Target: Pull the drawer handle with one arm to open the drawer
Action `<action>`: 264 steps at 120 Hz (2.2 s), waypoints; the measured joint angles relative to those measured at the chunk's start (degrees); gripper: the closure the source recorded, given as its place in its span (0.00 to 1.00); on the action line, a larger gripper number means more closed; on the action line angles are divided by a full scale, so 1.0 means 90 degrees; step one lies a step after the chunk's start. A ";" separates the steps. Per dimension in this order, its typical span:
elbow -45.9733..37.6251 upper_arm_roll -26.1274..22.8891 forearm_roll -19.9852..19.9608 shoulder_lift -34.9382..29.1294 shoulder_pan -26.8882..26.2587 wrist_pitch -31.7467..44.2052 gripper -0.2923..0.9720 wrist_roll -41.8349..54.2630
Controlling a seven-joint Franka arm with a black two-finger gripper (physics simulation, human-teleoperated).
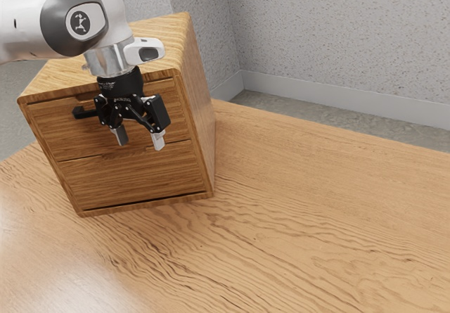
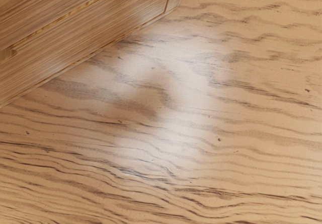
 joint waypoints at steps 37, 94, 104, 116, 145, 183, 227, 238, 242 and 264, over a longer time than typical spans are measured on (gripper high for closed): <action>0.0236 -0.0095 0.0033 -0.0681 -0.0025 0.0002 0.23 0.0019; 0.0212 0.0528 0.0145 -0.1142 -0.0170 -0.0840 0.23 -0.3044; 0.0037 0.0642 0.0161 -0.1285 -0.0177 -0.0852 0.23 -0.3725; -0.1323 0.0396 0.0248 -0.2414 0.0012 -0.0415 0.23 -0.4444; -0.2603 -0.0369 0.0282 -0.3050 0.0830 0.1184 0.23 -0.6259; -0.3572 -0.0383 0.0490 -0.3701 0.0921 0.2472 0.23 -0.8716; -0.3879 -0.0435 0.0691 -0.3609 0.0971 0.3434 0.23 -1.0717; -0.3840 -0.0556 0.0741 -0.3473 0.0976 0.3549 0.23 -1.1103; -0.3835 -0.0580 0.0759 -0.3453 0.0976 0.3579 0.23 -1.1236; -0.3843 -0.0580 0.0815 -0.3431 0.0996 0.3680 0.23 -1.1847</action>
